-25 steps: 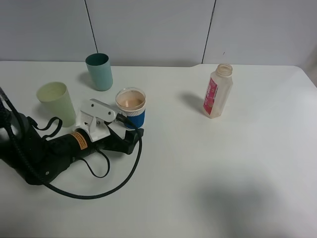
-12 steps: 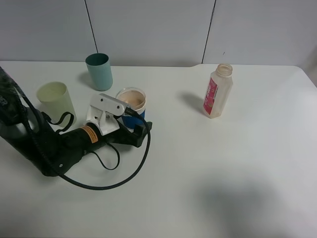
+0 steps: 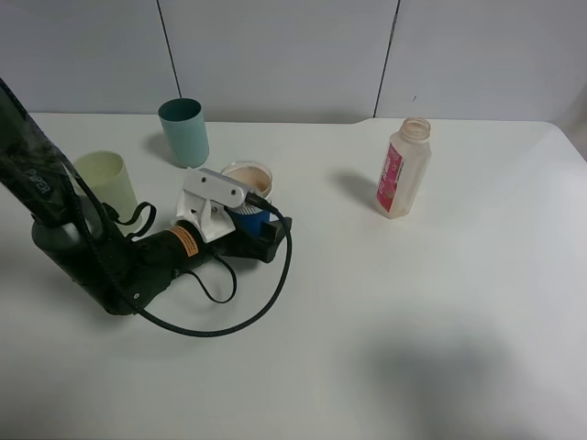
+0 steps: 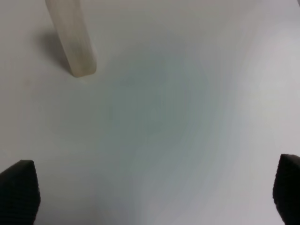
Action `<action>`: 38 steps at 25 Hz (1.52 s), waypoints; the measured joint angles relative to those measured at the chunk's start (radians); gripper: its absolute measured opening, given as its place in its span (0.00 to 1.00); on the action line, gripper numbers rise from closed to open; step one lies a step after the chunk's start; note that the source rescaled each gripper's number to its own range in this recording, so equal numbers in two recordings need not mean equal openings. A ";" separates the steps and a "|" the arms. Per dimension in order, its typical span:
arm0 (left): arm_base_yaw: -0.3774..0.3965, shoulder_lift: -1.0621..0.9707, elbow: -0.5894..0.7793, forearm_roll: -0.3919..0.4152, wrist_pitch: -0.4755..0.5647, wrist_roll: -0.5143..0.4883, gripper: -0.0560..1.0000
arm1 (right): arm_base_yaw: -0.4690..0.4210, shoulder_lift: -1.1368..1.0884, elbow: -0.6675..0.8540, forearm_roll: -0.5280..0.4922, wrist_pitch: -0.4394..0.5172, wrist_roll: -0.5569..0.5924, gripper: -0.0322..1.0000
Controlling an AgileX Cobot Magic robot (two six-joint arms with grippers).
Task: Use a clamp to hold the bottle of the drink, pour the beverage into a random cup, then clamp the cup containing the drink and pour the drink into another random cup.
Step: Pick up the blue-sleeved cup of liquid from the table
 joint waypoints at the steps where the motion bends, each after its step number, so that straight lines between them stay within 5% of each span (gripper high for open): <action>1: 0.000 0.005 -0.003 0.000 -0.001 0.000 0.92 | 0.000 0.000 0.000 0.000 0.000 0.000 1.00; 24: 0.028 0.070 -0.104 0.028 -0.001 -0.003 0.85 | 0.000 0.000 0.000 0.000 0.000 0.000 1.00; 26: 0.028 0.072 -0.109 0.020 -0.001 -0.003 0.48 | 0.000 0.000 0.000 0.000 0.000 0.000 1.00; 27: 0.029 0.073 -0.109 0.013 -0.002 -0.003 0.05 | 0.000 0.000 0.000 0.000 0.000 0.000 1.00; 38: 0.030 0.073 -0.109 0.039 -0.001 -0.015 0.07 | 0.000 0.000 0.000 0.000 0.000 0.000 1.00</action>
